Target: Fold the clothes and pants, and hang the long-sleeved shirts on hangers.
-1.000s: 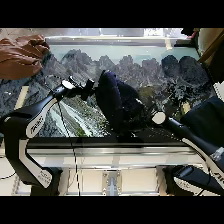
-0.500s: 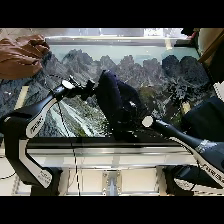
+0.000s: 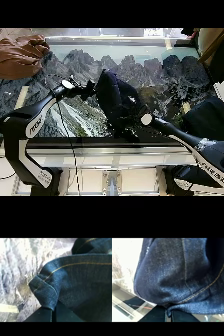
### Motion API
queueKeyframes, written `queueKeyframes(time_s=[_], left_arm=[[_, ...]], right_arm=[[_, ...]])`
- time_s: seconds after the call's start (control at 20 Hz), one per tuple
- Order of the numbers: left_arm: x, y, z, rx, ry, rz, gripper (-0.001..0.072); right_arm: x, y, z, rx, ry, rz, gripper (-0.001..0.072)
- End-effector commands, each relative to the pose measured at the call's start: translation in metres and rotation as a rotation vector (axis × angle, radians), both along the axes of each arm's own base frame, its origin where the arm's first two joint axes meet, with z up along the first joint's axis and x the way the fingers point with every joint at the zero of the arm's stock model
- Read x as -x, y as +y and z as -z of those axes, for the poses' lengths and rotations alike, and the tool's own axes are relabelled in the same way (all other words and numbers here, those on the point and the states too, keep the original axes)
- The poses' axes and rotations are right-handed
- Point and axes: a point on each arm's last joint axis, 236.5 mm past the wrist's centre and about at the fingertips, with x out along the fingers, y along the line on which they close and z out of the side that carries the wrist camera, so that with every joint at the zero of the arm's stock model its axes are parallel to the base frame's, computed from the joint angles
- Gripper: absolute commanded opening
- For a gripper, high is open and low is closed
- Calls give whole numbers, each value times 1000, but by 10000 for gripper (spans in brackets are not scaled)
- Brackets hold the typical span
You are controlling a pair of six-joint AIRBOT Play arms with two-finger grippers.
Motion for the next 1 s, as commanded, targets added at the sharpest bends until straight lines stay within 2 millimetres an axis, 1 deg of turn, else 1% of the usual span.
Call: queueKeyframes(time_s=[0.0,0.15,0.2,0.25,0.3,0.45,0.55,0.65,0.8,0.95], left_arm=[[0,6,-12,-32,-59,67,23],[-1,24,-37,-50,-122,116,23],[1,28,-40,-43,-117,120,23],[4,30,-40,-34,-101,130,23],[8,30,-38,-32,-88,143,23],[12,30,-32,-68,-86,173,23],[9,30,-32,-76,-97,164,23],[8,31,-32,-79,-102,159,23],[8,31,-32,-79,-101,160,23],[8,31,-32,-80,-102,159,23]], right_arm=[[-4,-1,-5,8,-33,-7,31],[-5,-4,-22,20,-95,-47,34],[-4,-3,-24,18,-98,-53,124],[-1,-2,-24,13,-85,-54,363],[2,-2,-22,13,-69,-62,448],[11,3,-21,-7,-27,-71,448],[9,3,-19,-6,-33,-66,448],[9,7,-13,-24,-9,-55,448],[22,22,3,-77,62,-95,449],[21,30,7,-117,74,-90,449]])
